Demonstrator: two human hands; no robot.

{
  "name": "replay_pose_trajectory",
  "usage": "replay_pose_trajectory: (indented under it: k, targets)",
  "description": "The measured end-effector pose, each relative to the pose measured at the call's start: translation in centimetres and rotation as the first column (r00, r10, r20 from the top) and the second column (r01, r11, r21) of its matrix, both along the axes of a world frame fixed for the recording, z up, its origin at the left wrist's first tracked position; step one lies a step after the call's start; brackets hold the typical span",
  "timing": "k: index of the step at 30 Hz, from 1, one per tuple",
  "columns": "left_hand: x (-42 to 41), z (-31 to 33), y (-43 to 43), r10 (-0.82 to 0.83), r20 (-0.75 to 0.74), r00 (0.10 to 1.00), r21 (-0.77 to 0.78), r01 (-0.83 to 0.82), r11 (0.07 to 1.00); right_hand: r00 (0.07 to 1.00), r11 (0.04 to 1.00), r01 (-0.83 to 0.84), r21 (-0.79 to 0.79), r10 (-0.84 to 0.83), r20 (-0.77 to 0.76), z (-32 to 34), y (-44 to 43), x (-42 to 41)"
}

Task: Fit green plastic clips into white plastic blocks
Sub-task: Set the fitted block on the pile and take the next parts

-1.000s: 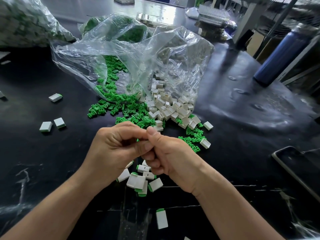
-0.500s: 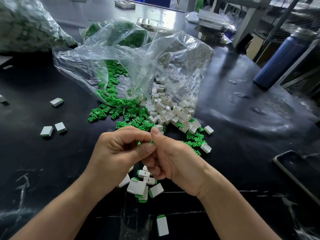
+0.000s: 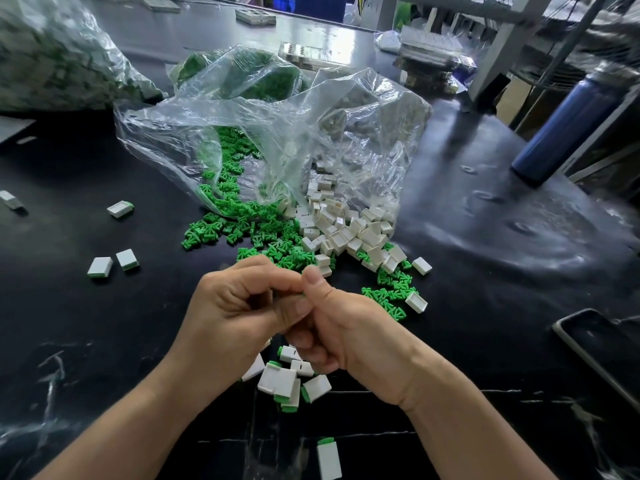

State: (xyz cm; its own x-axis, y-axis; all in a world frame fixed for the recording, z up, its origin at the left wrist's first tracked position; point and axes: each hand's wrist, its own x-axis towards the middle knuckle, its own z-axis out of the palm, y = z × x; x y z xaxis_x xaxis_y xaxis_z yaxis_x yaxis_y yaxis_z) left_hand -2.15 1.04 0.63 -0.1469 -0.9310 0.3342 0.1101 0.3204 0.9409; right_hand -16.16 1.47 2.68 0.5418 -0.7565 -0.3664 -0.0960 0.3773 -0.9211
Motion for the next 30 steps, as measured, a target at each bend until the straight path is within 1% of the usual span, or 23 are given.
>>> replay_pose_trajectory:
  k: [4, 10, 15, 18, 20, 24, 27, 30]
  targets:
    - [-0.12, 0.28, -0.08, -0.092, -0.037, 0.995, 0.030, 0.093, 0.995, 1.000, 0.999, 0.028, 0.021, -0.028, 0.008, 0.32, -0.12, -0.27]
    - [-0.38, 0.14, -0.17, -0.084, -0.095, 0.992, 0.125, 0.096, 0.987, 0.991, 0.991, 0.136, -0.006, -0.136, -0.008, 0.11, 0.18, -0.04]
    - [-0.48, 0.03, -0.07, -0.063, -0.077, 0.995, 0.084, 0.069, 0.994, 0.989, 0.989, 0.151, 0.001, -0.151, 0.000, -0.01, 0.23, 0.06]
    - [-0.28, -0.01, -0.12, -0.090, -0.066, 0.994, 0.060, 0.094, 0.994, 0.988, 0.988, 0.152, 0.026, -0.153, 0.027, 0.14, 0.22, 0.07]
    - [-0.07, -0.13, -0.17, -0.099, -0.031, 0.995, 0.032, 0.100, 0.994, 0.988, 0.989, 0.146, 0.030, -0.148, 0.040, 0.16, 0.31, 0.22]
    - [-0.01, -0.21, -0.01, -0.059, 0.006, 0.998, -0.023, 0.059, 0.998, 0.988, 0.989, 0.147, 0.024, -0.148, 0.048, 0.10, 0.48, 0.38]
    - [-0.10, -0.18, 0.02, -0.044, 0.007, 0.999, -0.017, 0.044, 0.999, 0.987, 0.988, 0.149, 0.033, -0.151, 0.057, 0.10, 0.39, 0.45]
    - [-0.27, 0.02, -0.11, -0.076, -0.070, 0.995, 0.050, 0.080, 0.996, 0.985, 0.989, 0.142, 0.048, -0.146, 0.087, -0.09, 0.21, 0.52]
